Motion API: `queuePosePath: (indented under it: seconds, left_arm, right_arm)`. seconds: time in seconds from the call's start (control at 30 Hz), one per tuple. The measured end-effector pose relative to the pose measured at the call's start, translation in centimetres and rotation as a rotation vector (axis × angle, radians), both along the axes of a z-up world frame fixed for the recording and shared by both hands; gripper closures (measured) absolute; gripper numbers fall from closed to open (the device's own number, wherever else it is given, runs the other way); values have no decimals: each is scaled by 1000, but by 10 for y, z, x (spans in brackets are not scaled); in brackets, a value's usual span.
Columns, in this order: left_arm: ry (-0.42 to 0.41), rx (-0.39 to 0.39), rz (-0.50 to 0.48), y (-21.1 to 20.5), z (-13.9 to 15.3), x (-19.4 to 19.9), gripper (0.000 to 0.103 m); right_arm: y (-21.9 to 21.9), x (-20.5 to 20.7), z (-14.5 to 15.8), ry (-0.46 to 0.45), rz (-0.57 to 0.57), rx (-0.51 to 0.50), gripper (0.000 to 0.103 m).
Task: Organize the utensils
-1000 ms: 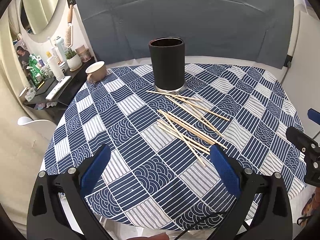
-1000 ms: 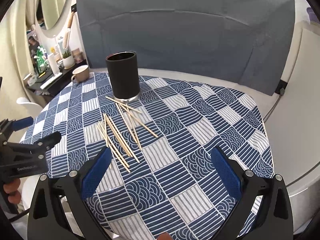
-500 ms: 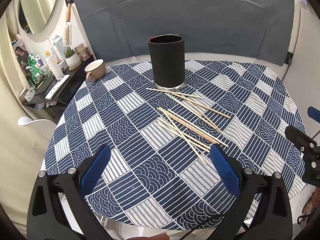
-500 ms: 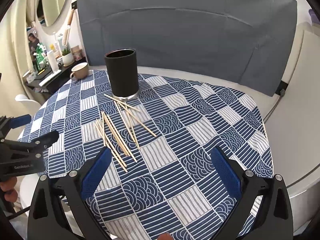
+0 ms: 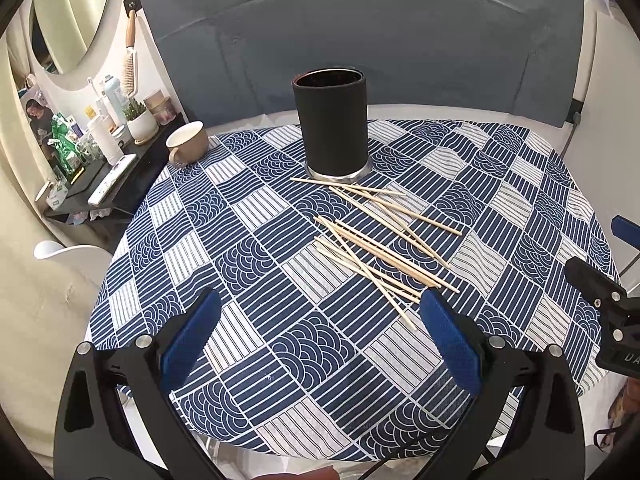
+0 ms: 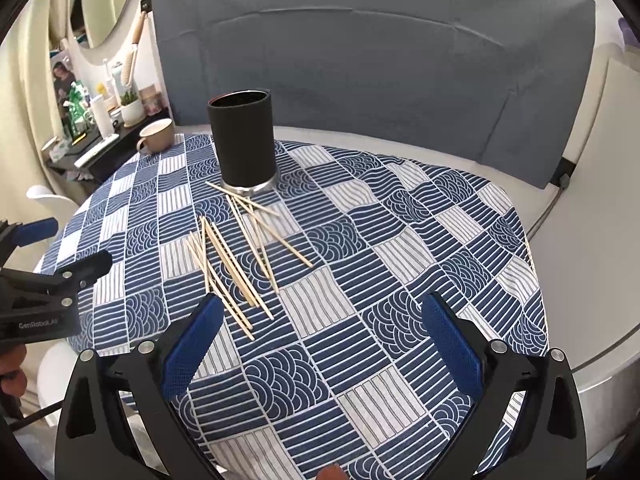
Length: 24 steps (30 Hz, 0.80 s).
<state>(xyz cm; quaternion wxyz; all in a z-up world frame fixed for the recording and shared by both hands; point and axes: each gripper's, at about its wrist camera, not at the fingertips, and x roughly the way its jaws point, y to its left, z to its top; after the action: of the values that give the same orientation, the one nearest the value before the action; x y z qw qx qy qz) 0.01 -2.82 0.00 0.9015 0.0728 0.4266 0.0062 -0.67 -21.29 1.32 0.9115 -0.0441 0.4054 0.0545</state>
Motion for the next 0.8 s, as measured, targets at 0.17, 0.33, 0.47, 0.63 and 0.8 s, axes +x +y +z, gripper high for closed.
queuePosePath:
  seconds: [0.17,0.33,0.47,0.63,0.8]
  left_arm:
    - [13,2,-6,2,-5,0,6]
    - [48,10,15,10,-19,9,6]
    - [107,-21,55,18,-34,25,6]
    - [150,-74,86,23,-52,48,6]
    - [225,-135,84,22,-84,77,6]
  right_arm:
    - [1,0,-6,4,0,-4,8]
    - [2,7,-19,33,4,-24,8]
    - [3,16,-28,66,35,-54,8]
    - [4,41,-38,90,69,-57,8]
    - [16,80,-60,61,129,-112,8]
